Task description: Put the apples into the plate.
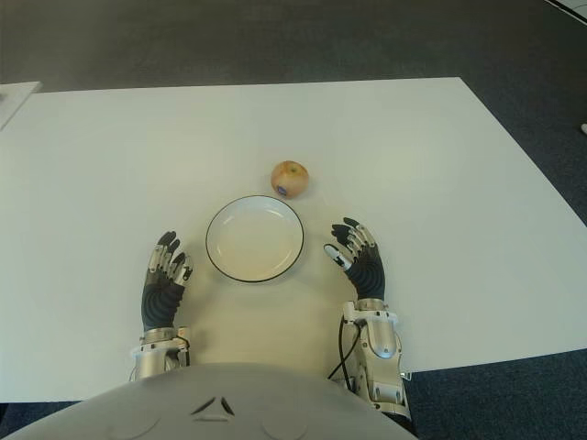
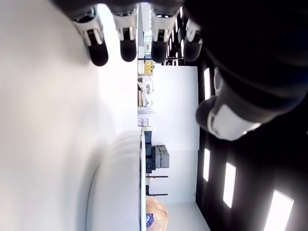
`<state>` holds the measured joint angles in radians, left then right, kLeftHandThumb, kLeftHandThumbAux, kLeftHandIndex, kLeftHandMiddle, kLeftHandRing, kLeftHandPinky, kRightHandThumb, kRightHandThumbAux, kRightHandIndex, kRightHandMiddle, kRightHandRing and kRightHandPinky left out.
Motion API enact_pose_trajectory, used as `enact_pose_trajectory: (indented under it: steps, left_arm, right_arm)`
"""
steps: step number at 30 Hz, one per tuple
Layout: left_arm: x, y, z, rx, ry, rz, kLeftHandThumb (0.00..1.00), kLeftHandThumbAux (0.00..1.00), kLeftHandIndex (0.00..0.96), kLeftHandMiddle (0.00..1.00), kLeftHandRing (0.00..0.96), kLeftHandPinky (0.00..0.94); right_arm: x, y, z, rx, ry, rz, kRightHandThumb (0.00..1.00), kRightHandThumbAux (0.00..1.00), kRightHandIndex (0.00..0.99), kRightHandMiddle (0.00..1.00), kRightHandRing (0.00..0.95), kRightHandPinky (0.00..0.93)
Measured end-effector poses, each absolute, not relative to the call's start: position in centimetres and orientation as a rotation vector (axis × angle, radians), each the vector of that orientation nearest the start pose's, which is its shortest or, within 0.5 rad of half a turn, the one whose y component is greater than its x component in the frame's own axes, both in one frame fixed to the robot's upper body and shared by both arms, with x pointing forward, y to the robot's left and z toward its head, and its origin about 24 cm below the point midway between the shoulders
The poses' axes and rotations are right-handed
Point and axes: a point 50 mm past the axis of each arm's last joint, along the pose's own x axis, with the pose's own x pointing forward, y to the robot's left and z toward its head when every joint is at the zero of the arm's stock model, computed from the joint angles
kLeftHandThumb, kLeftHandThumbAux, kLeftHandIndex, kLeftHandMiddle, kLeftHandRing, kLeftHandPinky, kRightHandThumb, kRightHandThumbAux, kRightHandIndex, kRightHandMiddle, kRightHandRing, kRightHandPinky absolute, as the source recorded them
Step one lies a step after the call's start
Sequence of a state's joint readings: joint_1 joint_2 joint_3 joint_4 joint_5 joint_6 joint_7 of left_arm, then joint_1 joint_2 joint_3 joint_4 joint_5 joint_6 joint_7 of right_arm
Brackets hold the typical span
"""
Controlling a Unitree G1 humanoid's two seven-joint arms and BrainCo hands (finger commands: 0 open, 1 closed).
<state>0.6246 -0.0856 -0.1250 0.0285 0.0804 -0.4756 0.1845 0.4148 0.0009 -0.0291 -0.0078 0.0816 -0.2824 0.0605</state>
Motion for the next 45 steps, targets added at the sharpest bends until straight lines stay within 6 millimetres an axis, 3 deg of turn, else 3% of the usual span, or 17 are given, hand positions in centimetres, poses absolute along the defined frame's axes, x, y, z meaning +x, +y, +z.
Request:
enact_pose_trajectory:
  steps: [28, 35, 40, 45]
  left_arm:
    - [10.8, 14.0, -2.5, -0.020, 0.144, 0.236, 0.228, 0.627, 0.094, 0.086, 0.094, 0.154]
    - [11.0, 13.8, -2.5, -0.025, 0.141, 0.232, 0.229, 0.625, 0.098, 0.094, 0.106, 0.164]
    - [11.1, 13.7, -2.6, -0.027, 0.140, 0.233, 0.226, 0.628, 0.091, 0.084, 0.095, 0.151]
    - [11.3, 13.6, -2.6, -0.016, 0.137, 0.234, 0.220, 0.634, 0.089, 0.080, 0.094, 0.158]
  right_arm:
    - [16.2, -18.2, -1.1, 0.050, 0.096, -0.116, 0.727, 0.674, 0.217, 0.361, 0.290, 0.196]
    - [16.9, -18.4, 0.0, 0.036, 0.086, -0.114, 0.716, 0.670, 0.194, 0.328, 0.273, 0.196]
    - [18.1, -18.8, 1.4, -0.128, 0.040, -0.092, 0.631, 0.645, 0.140, 0.242, 0.215, 0.178]
    - [20.0, -19.2, 2.9, -0.415, -0.035, -0.054, 0.550, 0.610, 0.089, 0.191, 0.168, 0.153]
